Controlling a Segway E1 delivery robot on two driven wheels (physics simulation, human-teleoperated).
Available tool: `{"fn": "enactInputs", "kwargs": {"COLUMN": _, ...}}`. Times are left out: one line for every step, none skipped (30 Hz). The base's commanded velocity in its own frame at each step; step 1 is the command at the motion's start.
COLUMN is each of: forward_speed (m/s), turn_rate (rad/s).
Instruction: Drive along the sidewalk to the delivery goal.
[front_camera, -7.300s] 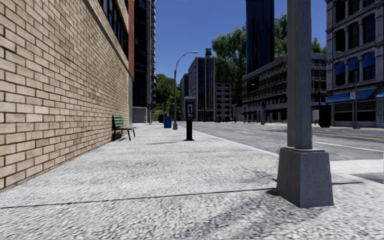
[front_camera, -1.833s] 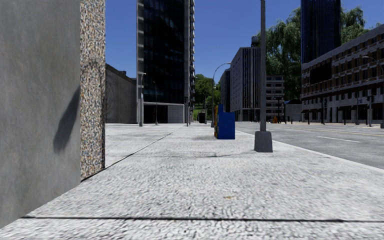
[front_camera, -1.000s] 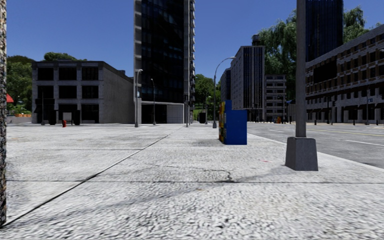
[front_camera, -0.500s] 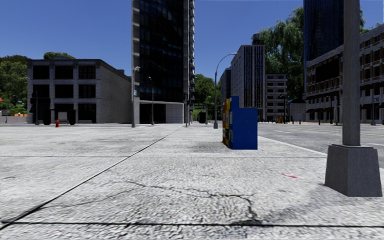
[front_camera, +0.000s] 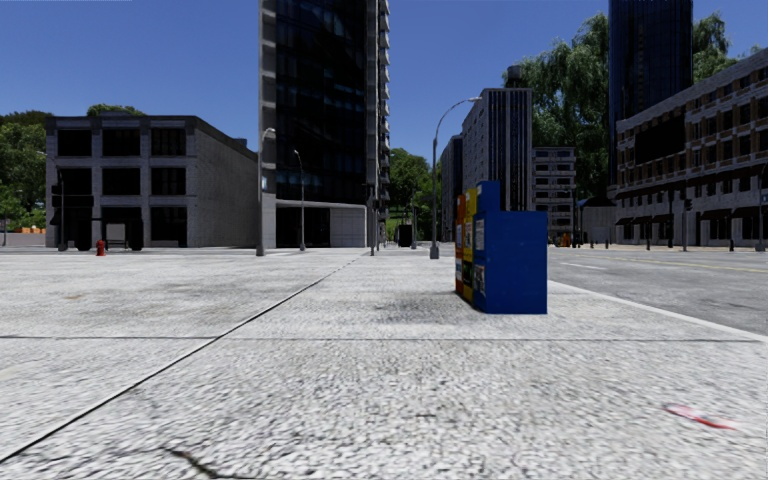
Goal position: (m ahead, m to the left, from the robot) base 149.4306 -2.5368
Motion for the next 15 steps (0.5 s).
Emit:
{"fn": "enactInputs", "kwargs": {"forward_speed": 2.00, "turn_rate": 0.00}}
{"fn": "enactInputs", "kwargs": {"forward_speed": 2.00, "turn_rate": 0.00}}
{"fn": "enactInputs", "kwargs": {"forward_speed": 2.00, "turn_rate": 0.00}}
{"fn": "enactInputs", "kwargs": {"forward_speed": 2.00, "turn_rate": 0.00}}
{"fn": "enactInputs", "kwargs": {"forward_speed": 2.00, "turn_rate": 0.00}}
{"fn": "enactInputs", "kwargs": {"forward_speed": 2.00, "turn_rate": 0.00}}
{"fn": "enactInputs", "kwargs": {"forward_speed": 2.00, "turn_rate": 0.00}}
{"fn": "enactInputs", "kwargs": {"forward_speed": 2.00, "turn_rate": 0.00}}
{"fn": "enactInputs", "kwargs": {"forward_speed": 2.00, "turn_rate": 0.00}}
{"fn": "enactInputs", "kwargs": {"forward_speed": 2.00, "turn_rate": 0.00}}
{"fn": "enactInputs", "kwargs": {"forward_speed": 2.00, "turn_rate": 0.00}}
{"fn": "enactInputs", "kwargs": {"forward_speed": 2.00, "turn_rate": 0.00}}
{"fn": "enactInputs", "kwargs": {"forward_speed": 2.00, "turn_rate": 0.00}}
{"fn": "enactInputs", "kwargs": {"forward_speed": 2.00, "turn_rate": 0.00}}
{"fn": "enactInputs", "kwargs": {"forward_speed": 2.00, "turn_rate": 0.00}}
